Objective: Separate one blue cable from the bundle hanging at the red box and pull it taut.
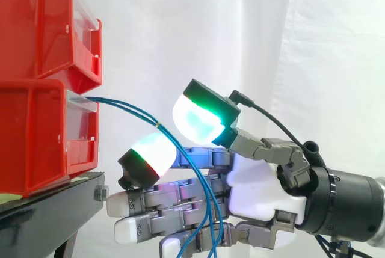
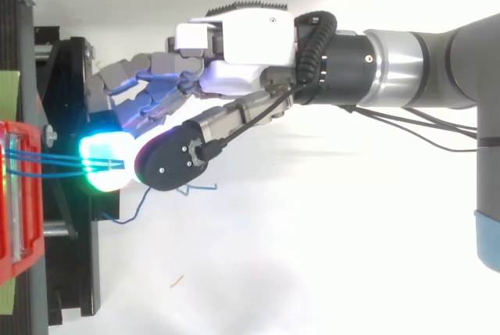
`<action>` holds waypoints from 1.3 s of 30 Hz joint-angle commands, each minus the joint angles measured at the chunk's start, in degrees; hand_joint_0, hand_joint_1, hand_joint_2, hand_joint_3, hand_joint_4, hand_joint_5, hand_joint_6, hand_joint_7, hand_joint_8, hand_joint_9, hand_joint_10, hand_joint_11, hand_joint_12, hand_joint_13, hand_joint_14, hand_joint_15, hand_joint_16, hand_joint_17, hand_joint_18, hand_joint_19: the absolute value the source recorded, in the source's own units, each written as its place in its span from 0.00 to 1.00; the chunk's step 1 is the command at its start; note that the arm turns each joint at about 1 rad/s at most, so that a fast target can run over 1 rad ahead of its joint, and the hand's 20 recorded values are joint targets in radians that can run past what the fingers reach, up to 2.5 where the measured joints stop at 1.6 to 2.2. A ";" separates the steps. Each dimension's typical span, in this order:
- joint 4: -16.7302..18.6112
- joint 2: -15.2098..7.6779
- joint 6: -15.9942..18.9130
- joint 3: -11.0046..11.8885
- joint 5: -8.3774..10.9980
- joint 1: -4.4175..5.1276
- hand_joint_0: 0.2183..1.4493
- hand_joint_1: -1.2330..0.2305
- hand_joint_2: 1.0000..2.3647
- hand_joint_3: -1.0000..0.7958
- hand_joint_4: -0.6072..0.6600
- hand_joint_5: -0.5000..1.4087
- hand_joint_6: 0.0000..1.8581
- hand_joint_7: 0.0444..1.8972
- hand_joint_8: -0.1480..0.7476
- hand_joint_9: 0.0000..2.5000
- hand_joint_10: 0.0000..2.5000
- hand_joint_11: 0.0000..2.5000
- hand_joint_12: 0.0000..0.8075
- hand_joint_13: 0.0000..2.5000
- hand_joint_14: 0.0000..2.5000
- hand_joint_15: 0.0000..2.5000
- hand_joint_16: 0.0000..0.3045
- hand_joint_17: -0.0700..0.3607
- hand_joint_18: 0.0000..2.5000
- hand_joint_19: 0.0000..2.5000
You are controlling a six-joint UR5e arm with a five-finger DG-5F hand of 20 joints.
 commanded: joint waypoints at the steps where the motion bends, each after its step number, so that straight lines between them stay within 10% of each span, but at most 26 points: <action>1: -0.25 0.03 -0.32 0.00 -0.01 0.26 0.34 0.44 0.01 0.36 0.65 0.21 0.29 0.65 0.56 0.26 0.00 0.07 0.46 0.28 0.00 0.10 0.15 0.40 0.30 0.18; 39: -0.07 0.03 -0.58 0.00 0.34 1.05 0.38 0.26 0.00 0.28 0.68 0.17 0.47 0.46 0.58 0.29 0.00 0.16 0.48 0.34 0.00 0.14 0.14 0.38 0.33 0.18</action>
